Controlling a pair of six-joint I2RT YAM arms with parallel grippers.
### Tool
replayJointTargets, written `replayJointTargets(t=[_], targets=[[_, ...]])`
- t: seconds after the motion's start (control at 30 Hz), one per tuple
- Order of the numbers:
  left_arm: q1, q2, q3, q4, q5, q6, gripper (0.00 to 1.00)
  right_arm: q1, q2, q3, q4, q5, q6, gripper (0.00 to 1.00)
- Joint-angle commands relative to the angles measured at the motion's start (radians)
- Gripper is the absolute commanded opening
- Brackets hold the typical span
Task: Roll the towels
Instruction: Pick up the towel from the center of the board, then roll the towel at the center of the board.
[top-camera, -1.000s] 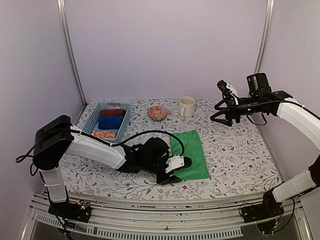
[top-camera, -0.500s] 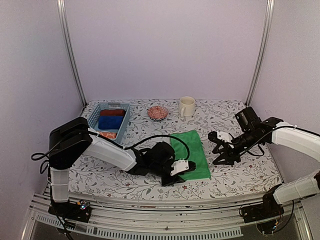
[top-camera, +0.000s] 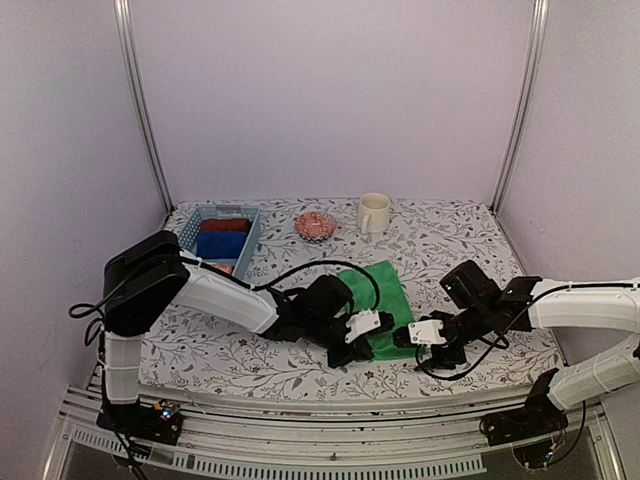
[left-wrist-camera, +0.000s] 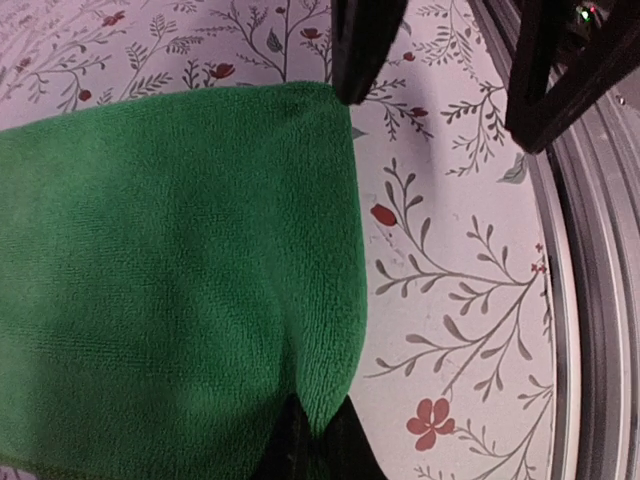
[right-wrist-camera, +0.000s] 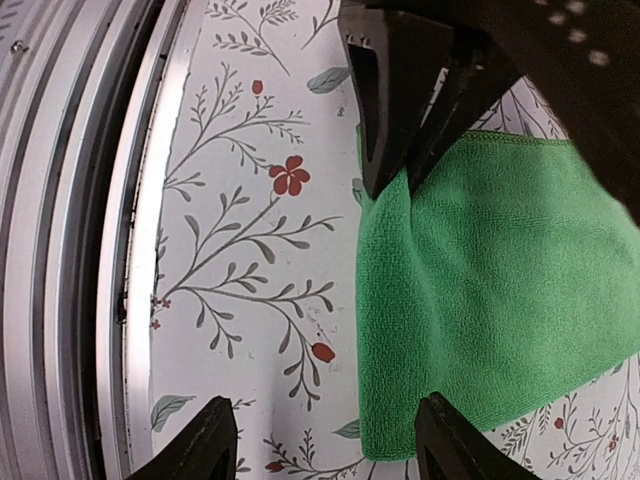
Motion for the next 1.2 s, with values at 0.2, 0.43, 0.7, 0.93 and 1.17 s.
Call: replayJointTargets(t=[0.2, 0.43, 0.7, 0.93, 1.17], targets=[[0.094, 0.053, 0.001, 0.021, 0.327, -0.262, 0.00, 0.126, 0.086, -0.070, 0.276, 0.271, 0.012, 0.65], [0.122, 0.052, -0.002, 0.036, 0.378, -0.288, 0.00, 0.128, 0.142, -0.080, 0.359, 0.338, 0.012, 0.61], [0.141, 0.060, 0.004, 0.039, 0.420, -0.318, 0.00, 0.128, 0.157, -0.069, 0.329, 0.277, 0.008, 0.56], [0.158, 0.063, 0.001, 0.072, 0.464, -0.350, 0.00, 0.128, 0.196, -0.045, 0.338, 0.286, 0.018, 0.41], [0.159, 0.040, -0.053, 0.134, 0.447, -0.339, 0.00, 0.113, 0.200, -0.005, 0.238, 0.179, 0.034, 0.13]])
